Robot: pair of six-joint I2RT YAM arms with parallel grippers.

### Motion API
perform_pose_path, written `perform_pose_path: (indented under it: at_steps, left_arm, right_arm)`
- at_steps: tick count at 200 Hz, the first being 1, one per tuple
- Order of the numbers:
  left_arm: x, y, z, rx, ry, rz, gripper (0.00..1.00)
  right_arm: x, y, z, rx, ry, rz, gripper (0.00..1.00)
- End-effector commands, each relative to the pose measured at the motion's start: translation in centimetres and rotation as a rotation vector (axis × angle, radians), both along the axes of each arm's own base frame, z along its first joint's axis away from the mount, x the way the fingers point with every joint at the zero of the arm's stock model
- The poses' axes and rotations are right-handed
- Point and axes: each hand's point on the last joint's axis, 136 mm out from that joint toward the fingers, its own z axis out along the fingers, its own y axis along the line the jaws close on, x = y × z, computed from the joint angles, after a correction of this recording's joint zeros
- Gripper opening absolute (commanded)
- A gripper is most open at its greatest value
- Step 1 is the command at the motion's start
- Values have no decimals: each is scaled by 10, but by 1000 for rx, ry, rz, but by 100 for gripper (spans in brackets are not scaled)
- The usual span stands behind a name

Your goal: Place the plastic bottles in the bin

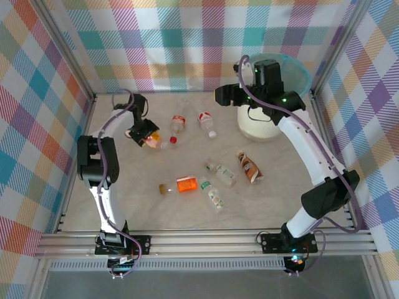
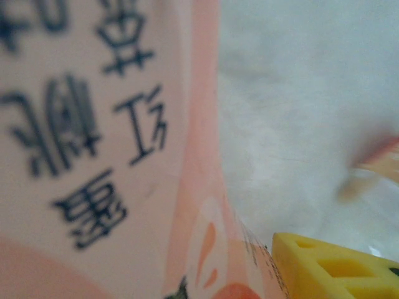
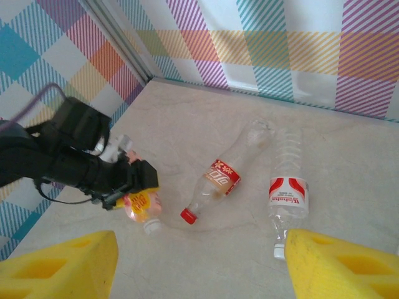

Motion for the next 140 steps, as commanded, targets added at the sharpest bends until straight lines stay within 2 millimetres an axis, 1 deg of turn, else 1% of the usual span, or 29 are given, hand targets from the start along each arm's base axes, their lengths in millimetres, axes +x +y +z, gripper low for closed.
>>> perform_pose_path:
  at_steps: [1, 7, 21, 34, 44, 55, 63, 73, 75, 76, 85, 93, 101, 117, 121, 140]
  left_arm:
    - [9, -9, 118, 180, -283, -216, 56]
    - [8, -13, 137, 232, -330, -266, 55]
    - [1, -29, 174, 349, -431, -412, 54]
    - [-11, -55, 199, 421, -523, -591, 53]
    - [-25, -83, 210, 437, -590, -751, 54]
    - [-43, -109, 217, 451, -650, -894, 56]
    - [-56, -126, 221, 452, -701, -986, 57]
    - [-76, -152, 225, 440, -775, -1119, 57]
    - [-79, -156, 229, 441, -799, -1134, 57]
    - [-82, -158, 226, 440, -796, -1151, 57]
    - [-100, -177, 230, 433, -858, -1249, 57]
    - [-113, -190, 234, 421, -908, -1312, 57]
    - [-124, -199, 236, 396, -944, -1350, 57]
    - [-135, -212, 242, 334, -991, -1384, 57]
    - [-137, -214, 243, 320, -996, -1387, 57]
    - [-142, -220, 250, 266, -1032, -1386, 56]
  right_arm:
    - [-17, -3, 29, 26, -67, 22, 72]
    - [-19, -4, 33, 36, -75, 24, 72]
    - [-26, -3, 43, 69, -98, 39, 72]
    - [-33, -1, 55, 108, -121, 62, 72]
    - [-38, 2, 63, 137, -133, 86, 72]
    - [-42, 4, 70, 168, -144, 106, 72]
    - [-46, 7, 76, 195, -155, 124, 71]
    - [-50, 10, 81, 224, -168, 149, 71]
    - [-50, 11, 82, 230, -167, 156, 71]
    - [-51, 11, 82, 234, -166, 161, 71]
    - [-57, 16, 86, 261, -164, 205, 71]
    - [-62, 20, 89, 281, -157, 244, 71]
    - [-67, 25, 90, 299, -147, 289, 71]
    - [-77, 34, 92, 329, -128, 380, 72]
    - [-82, 37, 92, 336, -119, 413, 72]
    - [-87, 41, 84, 343, -72, 462, 73]
